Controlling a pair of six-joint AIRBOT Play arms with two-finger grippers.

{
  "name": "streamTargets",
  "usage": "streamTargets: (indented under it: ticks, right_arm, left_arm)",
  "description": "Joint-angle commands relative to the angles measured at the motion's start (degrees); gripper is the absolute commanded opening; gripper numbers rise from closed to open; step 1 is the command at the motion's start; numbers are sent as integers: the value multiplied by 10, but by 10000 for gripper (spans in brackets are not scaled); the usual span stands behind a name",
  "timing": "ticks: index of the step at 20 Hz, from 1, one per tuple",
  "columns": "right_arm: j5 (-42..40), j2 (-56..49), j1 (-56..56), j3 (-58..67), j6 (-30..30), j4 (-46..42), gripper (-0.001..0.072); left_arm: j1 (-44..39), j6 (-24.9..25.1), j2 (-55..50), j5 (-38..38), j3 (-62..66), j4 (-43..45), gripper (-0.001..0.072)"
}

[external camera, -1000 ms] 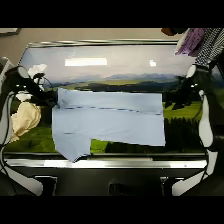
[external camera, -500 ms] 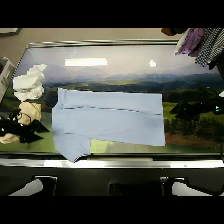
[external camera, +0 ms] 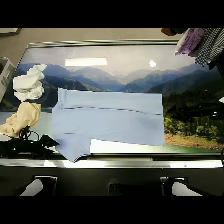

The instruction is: Fold the clothes and pants, and hang the long-sleeved shirts on hangers.

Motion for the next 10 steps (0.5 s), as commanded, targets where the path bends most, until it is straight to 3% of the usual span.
streamTargets:
  ticks: [1,2,5,6,10]
  right_arm:
    - [0,1,0,-2,-4,6,406]
    - [1,1,0,-2,-4,6,406]
    - [24,1,-2,-2,-27,9,418]
    - [27,1,-9,-2,-27,5,418]
    - [31,0,-77,-14,-12,-31,416]
  left_arm:
    - [1,24,0,16,-19,-49,464]
    - [0,24,-1,15,-20,-48,415]
    - [-3,33,-1,4,-23,-49,68]
    - [-3,37,-1,-1,-23,-48,22]
    - [-3,38,-1,-1,-23,-48,21]
